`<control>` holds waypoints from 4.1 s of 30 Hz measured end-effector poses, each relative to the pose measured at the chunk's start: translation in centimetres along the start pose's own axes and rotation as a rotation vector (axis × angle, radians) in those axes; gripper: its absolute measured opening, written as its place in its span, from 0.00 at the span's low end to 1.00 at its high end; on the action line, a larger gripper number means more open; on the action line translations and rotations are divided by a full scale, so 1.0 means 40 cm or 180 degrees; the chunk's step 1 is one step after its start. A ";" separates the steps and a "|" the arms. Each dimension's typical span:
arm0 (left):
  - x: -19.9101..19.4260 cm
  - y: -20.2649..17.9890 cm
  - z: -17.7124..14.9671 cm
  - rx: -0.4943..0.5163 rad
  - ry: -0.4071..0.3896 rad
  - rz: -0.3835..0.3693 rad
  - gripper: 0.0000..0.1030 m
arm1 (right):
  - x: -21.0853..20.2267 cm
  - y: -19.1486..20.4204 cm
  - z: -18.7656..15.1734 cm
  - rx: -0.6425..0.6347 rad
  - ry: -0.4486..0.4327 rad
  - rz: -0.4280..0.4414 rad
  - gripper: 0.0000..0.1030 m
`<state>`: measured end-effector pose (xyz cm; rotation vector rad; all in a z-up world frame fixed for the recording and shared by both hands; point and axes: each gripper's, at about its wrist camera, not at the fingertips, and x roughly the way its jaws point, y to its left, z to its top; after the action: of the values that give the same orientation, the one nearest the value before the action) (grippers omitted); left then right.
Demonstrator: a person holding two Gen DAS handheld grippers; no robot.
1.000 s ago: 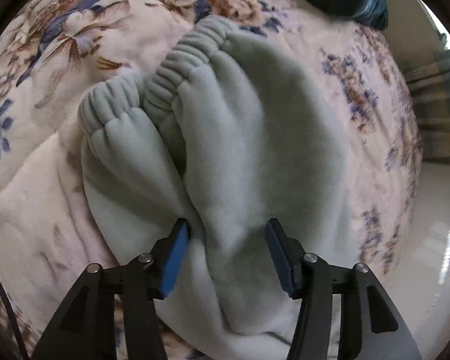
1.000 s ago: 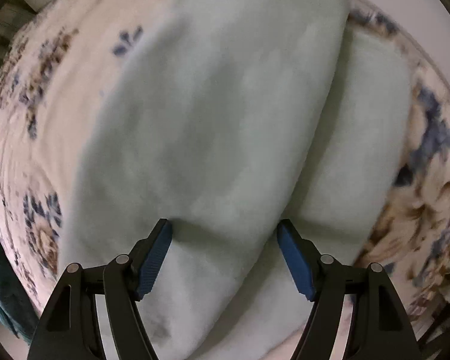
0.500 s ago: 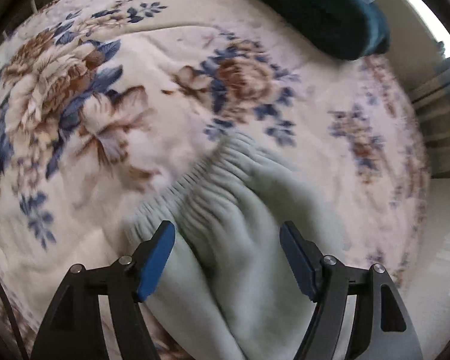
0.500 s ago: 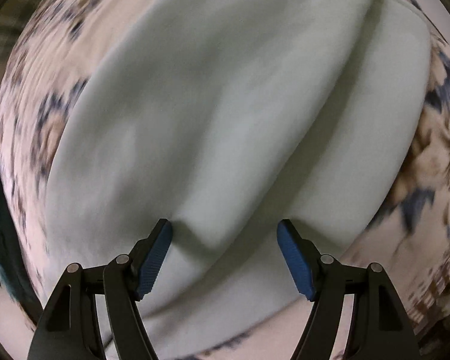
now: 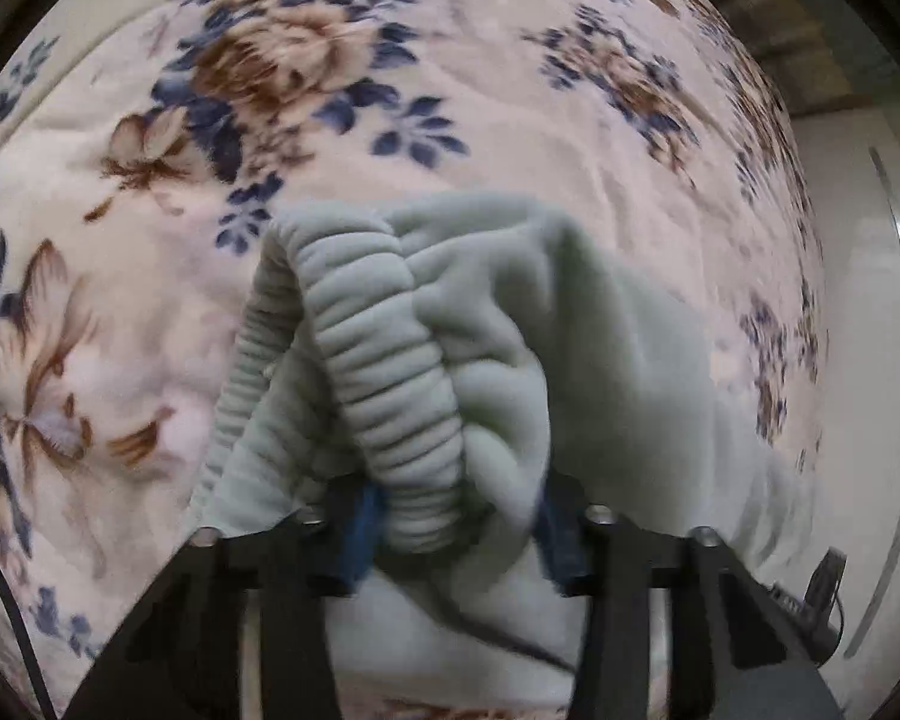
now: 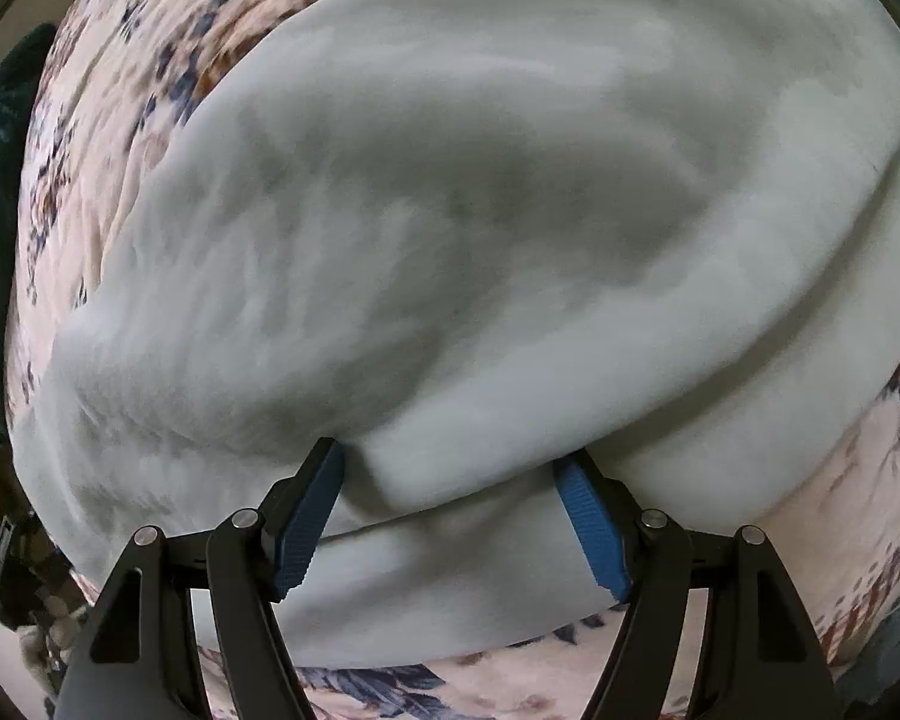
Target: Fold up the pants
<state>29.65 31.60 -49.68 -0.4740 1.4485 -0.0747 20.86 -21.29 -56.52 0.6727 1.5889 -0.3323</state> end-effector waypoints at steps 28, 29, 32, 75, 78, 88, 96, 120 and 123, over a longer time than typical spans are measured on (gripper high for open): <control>-0.337 -0.031 -0.259 -0.0963 -0.1122 0.0239 0.71 | 0.031 0.084 -0.134 0.0605 0.0146 0.0813 0.73; -0.337 -0.045 -0.280 -0.1029 -0.1211 0.0132 0.74 | 0.037 0.067 -0.124 0.0719 0.0135 0.0947 0.73; -0.244 -0.083 -0.315 -0.1063 -0.0869 -0.0119 0.77 | 0.048 0.018 -0.094 0.1009 0.0036 0.1238 0.73; 0.026 0.049 -0.285 -0.1668 -0.0528 -0.0198 0.07 | -0.007 -0.108 -0.198 0.0705 0.0206 0.0867 0.42; -0.020 0.030 -0.301 -0.1449 -0.0648 -0.0119 0.07 | -0.017 -0.119 -0.204 0.0713 0.0105 0.0809 0.14; -0.108 0.037 -0.352 -0.1489 -0.0622 -0.0494 0.25 | -0.009 -0.127 -0.193 0.0715 0.0258 0.0925 0.27; -0.112 0.043 -0.297 -0.1553 -0.0745 -0.0438 0.66 | 0.009 -0.097 -0.182 0.0711 0.0272 0.1109 0.73; -0.062 0.139 -0.315 -0.1548 -0.0480 0.0316 0.36 | -0.021 -0.107 -0.249 0.0663 0.0354 0.0882 0.21; -0.124 0.039 -0.353 -0.1069 -0.0667 0.0704 0.46 | -0.060 -0.154 -0.239 0.0777 0.0223 0.1189 0.51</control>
<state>15.02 30.88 -46.27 -0.5726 1.3013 0.3900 9.53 -21.11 -53.88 1.1606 1.4634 -0.2274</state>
